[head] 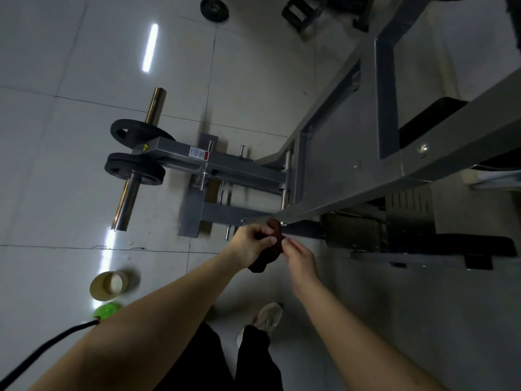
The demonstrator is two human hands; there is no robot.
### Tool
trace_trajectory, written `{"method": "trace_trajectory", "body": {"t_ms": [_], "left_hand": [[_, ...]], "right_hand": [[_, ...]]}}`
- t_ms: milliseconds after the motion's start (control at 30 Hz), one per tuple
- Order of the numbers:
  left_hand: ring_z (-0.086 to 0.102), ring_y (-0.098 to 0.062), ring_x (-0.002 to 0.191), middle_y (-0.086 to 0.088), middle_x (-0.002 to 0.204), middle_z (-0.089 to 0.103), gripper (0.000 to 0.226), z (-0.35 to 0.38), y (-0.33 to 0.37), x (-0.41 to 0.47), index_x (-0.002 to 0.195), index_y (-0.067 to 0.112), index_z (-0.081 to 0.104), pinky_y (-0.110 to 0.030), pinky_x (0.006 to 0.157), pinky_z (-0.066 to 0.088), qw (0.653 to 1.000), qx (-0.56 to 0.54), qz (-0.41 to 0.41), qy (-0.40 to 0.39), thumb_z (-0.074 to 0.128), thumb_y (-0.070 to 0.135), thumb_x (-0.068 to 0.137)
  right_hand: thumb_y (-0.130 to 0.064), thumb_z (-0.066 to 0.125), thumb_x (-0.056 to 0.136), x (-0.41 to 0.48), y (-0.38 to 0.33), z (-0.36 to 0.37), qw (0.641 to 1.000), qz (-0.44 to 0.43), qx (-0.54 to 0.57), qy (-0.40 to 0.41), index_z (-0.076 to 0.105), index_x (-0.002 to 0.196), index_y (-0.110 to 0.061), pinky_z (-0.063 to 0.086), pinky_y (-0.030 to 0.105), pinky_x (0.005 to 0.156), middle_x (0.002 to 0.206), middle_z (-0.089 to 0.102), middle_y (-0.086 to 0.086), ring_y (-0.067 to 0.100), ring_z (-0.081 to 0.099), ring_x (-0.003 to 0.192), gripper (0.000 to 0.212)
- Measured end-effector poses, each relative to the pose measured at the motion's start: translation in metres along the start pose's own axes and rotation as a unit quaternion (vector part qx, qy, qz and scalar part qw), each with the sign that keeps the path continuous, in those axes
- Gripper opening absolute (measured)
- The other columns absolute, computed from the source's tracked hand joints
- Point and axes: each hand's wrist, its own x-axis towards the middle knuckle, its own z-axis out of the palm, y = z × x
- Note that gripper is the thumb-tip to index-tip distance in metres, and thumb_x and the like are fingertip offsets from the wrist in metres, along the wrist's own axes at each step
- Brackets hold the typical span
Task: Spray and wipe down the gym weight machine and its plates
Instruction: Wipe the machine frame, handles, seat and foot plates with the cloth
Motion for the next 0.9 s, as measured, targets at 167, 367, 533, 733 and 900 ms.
{"method": "trace_trajectory", "body": {"t_ms": [167, 367, 533, 733, 900], "left_hand": [[0.071, -0.029, 0.1, -0.011, 0.108, 0.072, 0.016, -0.031, -0.007, -0.001, 0.105, 0.016, 0.072, -0.042, 0.092, 0.058, 0.998, -0.013, -0.029, -0.053, 0.07, 0.007, 0.092], [0.067, -0.03, 0.109, -0.013, 0.12, 0.067, 0.024, -0.041, -0.013, 0.005, 0.107, 0.017, 0.069, -0.044, 0.096, 0.058, 0.999, 0.008, -0.014, -0.042, 0.073, 0.002, 0.089], [0.073, -0.025, 0.093, -0.012, 0.112, 0.071, 0.037, -0.038, -0.016, 0.008, 0.12, 0.011, 0.065, -0.034, 0.076, 0.062, 0.992, 0.039, -0.069, -0.1, 0.075, 0.033, 0.091], [0.068, -0.012, 0.083, 0.004, 0.092, 0.07, 0.029, -0.019, -0.025, 0.012, 0.117, 0.019, 0.07, -0.018, 0.066, 0.048, 0.954, 0.265, -0.052, -0.134, 0.074, 0.032, 0.091], [0.067, -0.016, 0.088, -0.001, 0.105, 0.066, 0.025, -0.007, -0.031, 0.022, 0.109, 0.021, 0.07, -0.033, 0.072, 0.057, 0.947, 0.315, -0.025, -0.062, 0.076, 0.033, 0.088]], "right_hand": [[-0.016, 0.067, 0.096, -0.01, 0.006, 0.022, 0.999, -0.004, -0.045, -0.007, 0.074, 0.1, -0.026, 0.053, 0.026, 0.08, 0.098, 0.075, -0.003, 0.018, 0.07, 0.1, 0.013], [-0.021, 0.068, 0.095, 0.002, 0.015, 0.027, 1.0, 0.01, -0.018, 0.016, 0.071, 0.086, -0.018, 0.051, 0.038, 0.079, 0.091, 0.074, 0.009, 0.028, 0.068, 0.091, 0.01], [-0.019, 0.066, 0.096, 0.021, 0.026, 0.02, 1.0, -0.006, 0.019, 0.01, 0.069, 0.091, -0.017, 0.049, 0.033, 0.077, 0.095, 0.071, 0.008, 0.025, 0.066, 0.093, 0.006], [-0.018, 0.07, 0.095, 0.052, 0.046, -0.01, 0.998, 0.0, 0.048, -0.041, 0.065, 0.132, -0.012, 0.048, 0.027, 0.099, 0.127, 0.068, 0.002, 0.017, 0.063, 0.118, 0.037], [-0.004, 0.067, 0.092, 0.073, 0.051, -0.026, 0.989, 0.001, 0.101, -0.107, 0.076, 0.113, -0.01, 0.053, 0.017, 0.076, 0.107, 0.075, 0.007, 0.013, 0.071, 0.091, 0.024]]}}
